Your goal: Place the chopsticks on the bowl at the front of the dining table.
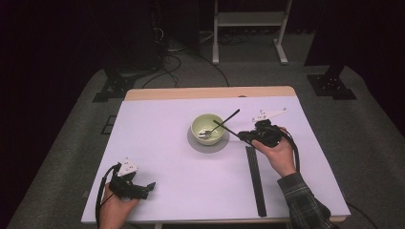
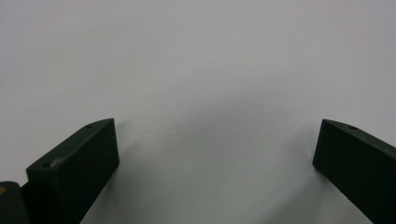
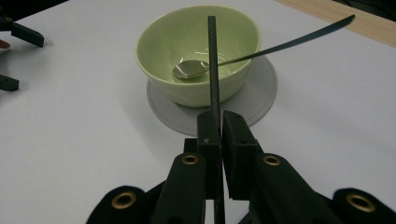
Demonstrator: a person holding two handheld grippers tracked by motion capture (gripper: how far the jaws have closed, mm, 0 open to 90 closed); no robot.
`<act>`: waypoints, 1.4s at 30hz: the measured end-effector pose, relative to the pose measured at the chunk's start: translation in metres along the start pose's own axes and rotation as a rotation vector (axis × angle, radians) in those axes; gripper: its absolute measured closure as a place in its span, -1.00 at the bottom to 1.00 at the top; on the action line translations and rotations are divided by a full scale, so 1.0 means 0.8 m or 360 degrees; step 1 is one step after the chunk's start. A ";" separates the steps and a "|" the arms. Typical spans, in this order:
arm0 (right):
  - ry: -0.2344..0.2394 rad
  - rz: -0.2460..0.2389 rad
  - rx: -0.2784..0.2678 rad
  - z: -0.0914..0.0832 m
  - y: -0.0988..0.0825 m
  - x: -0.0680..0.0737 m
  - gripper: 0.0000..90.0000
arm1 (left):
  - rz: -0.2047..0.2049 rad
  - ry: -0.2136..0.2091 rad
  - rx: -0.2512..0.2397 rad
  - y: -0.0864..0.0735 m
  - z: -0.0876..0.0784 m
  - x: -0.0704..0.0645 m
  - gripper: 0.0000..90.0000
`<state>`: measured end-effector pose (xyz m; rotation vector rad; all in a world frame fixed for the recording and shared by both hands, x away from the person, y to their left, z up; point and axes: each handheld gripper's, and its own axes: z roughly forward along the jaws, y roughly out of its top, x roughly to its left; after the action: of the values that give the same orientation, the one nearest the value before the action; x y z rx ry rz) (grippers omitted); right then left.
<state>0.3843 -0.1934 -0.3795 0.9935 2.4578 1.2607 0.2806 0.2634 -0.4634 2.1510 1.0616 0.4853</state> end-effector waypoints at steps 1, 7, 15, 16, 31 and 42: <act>-0.0002 -0.0002 0.0002 0.002 0.002 0.000 0.90 | 0.0001 0.0000 0.0001 0.000 0.000 0.000 -1.00; -0.0010 -0.0006 0.0002 0.010 0.009 0.003 0.90 | 0.0000 -0.0001 0.0001 0.000 0.000 0.000 -1.00; -0.0023 -0.0017 0.0001 0.023 0.020 0.008 0.90 | -0.0005 -0.0003 0.0001 0.000 0.000 0.000 -1.00; -0.0025 -0.0020 0.0003 0.024 0.022 0.008 0.90 | -0.0005 -0.0003 0.0001 0.000 0.000 0.000 -1.00; -0.0002 -0.0009 -0.0013 0.054 0.044 0.022 0.90 | 0.0000 -0.0001 0.0001 0.000 0.000 0.000 -1.00; 0.0021 0.0005 -0.0008 0.079 0.058 0.028 0.90 | -0.0004 -0.0003 0.0000 0.000 0.000 0.000 -1.00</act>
<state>0.4180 -0.1192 -0.3791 0.9913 2.4628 1.2778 0.2805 0.2633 -0.4635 2.1491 1.0632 0.4819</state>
